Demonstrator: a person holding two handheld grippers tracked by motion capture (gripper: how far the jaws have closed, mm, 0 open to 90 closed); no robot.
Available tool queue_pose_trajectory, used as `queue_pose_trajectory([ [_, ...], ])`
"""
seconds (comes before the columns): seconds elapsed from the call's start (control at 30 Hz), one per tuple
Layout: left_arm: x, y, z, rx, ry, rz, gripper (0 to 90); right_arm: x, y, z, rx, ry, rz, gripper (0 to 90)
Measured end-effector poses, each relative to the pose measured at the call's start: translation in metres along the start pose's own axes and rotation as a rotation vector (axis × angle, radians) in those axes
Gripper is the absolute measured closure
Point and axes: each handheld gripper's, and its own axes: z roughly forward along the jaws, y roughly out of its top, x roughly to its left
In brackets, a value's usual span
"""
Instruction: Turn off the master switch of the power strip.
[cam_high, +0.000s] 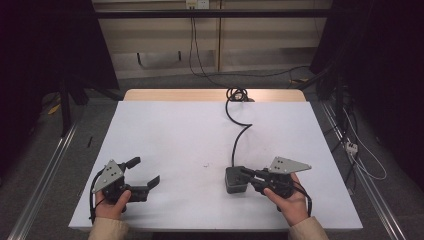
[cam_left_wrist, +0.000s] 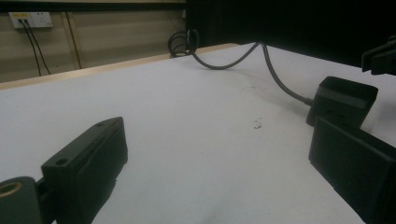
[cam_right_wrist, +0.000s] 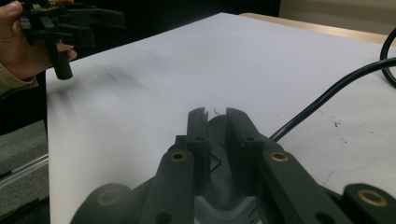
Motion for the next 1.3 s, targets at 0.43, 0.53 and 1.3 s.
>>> queue_pose_trajectory([
  [0.43, 0.0005, -0.0003, 0.0002, 0.004, -0.002, 0.002, 4.2, -0.0019, -0.0012, 0.0068, 0.030, 0.011, 0.009, 83.5],
  [0.53, 0.0003, -0.0003, 0.0001, 0.001, -0.002, -0.003, 4.3, -0.0019, -0.0012, 0.0083, 0.034, 0.013, 0.011, 83.4],
  [1.3, 0.0005, -0.0002, 0.0002, 0.002, -0.003, 0.000, 4.2, -0.0001, -0.0001, 0.0101, 0.050, 0.016, -0.002, 86.7],
])
